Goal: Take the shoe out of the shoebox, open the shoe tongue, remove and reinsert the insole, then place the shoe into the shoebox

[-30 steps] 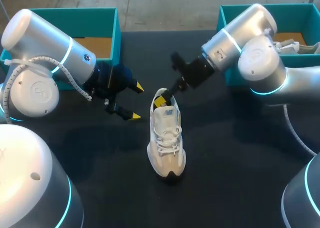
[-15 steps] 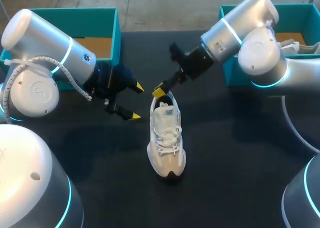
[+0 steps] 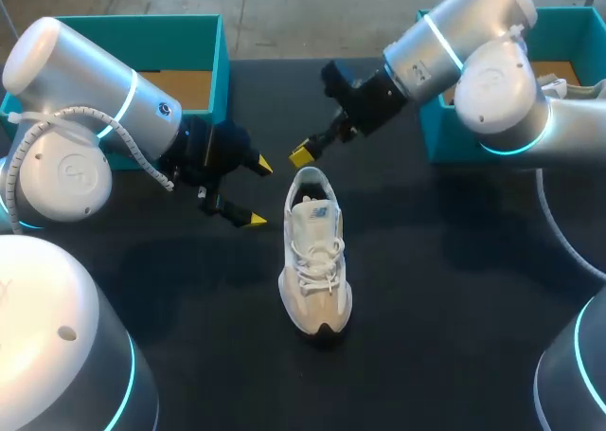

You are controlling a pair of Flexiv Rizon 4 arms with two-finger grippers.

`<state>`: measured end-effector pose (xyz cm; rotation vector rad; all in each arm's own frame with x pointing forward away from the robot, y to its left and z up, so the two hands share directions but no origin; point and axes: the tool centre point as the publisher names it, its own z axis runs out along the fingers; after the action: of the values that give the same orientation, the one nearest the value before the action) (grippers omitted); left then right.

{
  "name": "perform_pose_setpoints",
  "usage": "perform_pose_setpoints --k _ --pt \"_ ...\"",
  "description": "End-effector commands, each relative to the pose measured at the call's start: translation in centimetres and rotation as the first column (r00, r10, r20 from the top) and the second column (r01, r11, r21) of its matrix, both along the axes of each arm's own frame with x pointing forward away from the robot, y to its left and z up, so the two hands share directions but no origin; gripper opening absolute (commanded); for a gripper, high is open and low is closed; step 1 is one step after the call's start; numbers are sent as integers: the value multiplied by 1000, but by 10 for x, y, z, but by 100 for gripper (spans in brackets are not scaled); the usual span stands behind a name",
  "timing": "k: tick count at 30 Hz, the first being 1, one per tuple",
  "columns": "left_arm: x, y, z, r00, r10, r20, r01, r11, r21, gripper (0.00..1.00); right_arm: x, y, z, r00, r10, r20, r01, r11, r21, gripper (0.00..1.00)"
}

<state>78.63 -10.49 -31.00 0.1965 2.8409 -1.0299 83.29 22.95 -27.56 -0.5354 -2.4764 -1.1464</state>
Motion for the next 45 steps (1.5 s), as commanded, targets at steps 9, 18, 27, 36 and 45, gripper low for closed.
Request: perform_pose_setpoints --k 9,18,27,36,45 --pt "-1 0 0 1000 1 0 -1 1000 3 100 0 -16 -5 984 -178 -2 177 982 -67 0" --pt "-1 0 0 1000 1 0 -1 1000 3 100 -1 -20 -3 975 -220 -13 217 967 -137 0" --pt "-1 0 0 1000 1 0 -1 1000 3 100 -1 -20 -3 975 -220 -13 217 967 -137 0" --pt "0 5 6 1000 -2 -1 2 1000 2 100 -7 -18 -5 917 -398 32 392 884 -255 0" --pt "9 32 30 999 14 39 -14 1000 2 100 -17 -13 -11 835 -548 52 532 779 -331 0"
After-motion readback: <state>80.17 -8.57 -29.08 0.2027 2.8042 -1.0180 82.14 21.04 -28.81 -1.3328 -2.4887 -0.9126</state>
